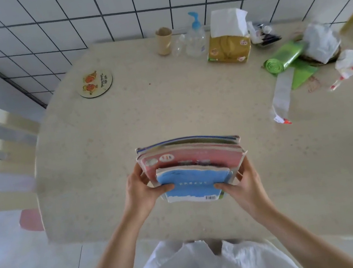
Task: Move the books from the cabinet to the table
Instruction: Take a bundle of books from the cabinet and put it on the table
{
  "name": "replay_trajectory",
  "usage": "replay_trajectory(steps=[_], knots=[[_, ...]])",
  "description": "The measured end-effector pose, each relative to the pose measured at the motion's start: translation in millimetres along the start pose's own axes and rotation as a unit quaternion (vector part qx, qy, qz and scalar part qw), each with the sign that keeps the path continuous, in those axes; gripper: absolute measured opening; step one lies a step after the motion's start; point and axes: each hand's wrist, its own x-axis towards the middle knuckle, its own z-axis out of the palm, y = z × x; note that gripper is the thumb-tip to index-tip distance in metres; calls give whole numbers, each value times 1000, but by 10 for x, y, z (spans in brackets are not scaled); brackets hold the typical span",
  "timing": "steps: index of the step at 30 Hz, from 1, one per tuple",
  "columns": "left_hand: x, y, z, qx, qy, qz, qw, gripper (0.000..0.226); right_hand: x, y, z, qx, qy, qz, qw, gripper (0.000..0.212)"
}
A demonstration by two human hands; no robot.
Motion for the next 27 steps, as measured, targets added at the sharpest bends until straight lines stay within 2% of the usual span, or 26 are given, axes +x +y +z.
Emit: replay_trajectory(steps=[2, 7, 11, 14, 18, 22, 27], knots=[[-42, -113, -29, 28, 11, 22, 999, 40, -76, 70, 29, -15, 10, -23, 1000, 62], [-165, -165, -32, 30, 13, 46, 998, 54, -183, 187, 62, -62, 26, -54, 996, 56], [-161, -177, -36, 16, -13, 64, 998, 59, -153, 180, 34, -87, 43, -69, 993, 61], [-159, -277, -74, 20, -40, 75, 996, 65, -188, 251, -16, -105, 30, -61, 992, 59], [-126, -515, -194, 30, -77, 64, 995, 65, -279, 342, -60, -122, -2, -74, 990, 69], [-138, -503, -181, 78, -76, 91, 990, 73, -309, 434, -70, -121, 0, -64, 991, 73], [-154, -613, -133, 97, -54, 77, 991, 80, -279, 494, -52, -132, -8, -51, 990, 73]])
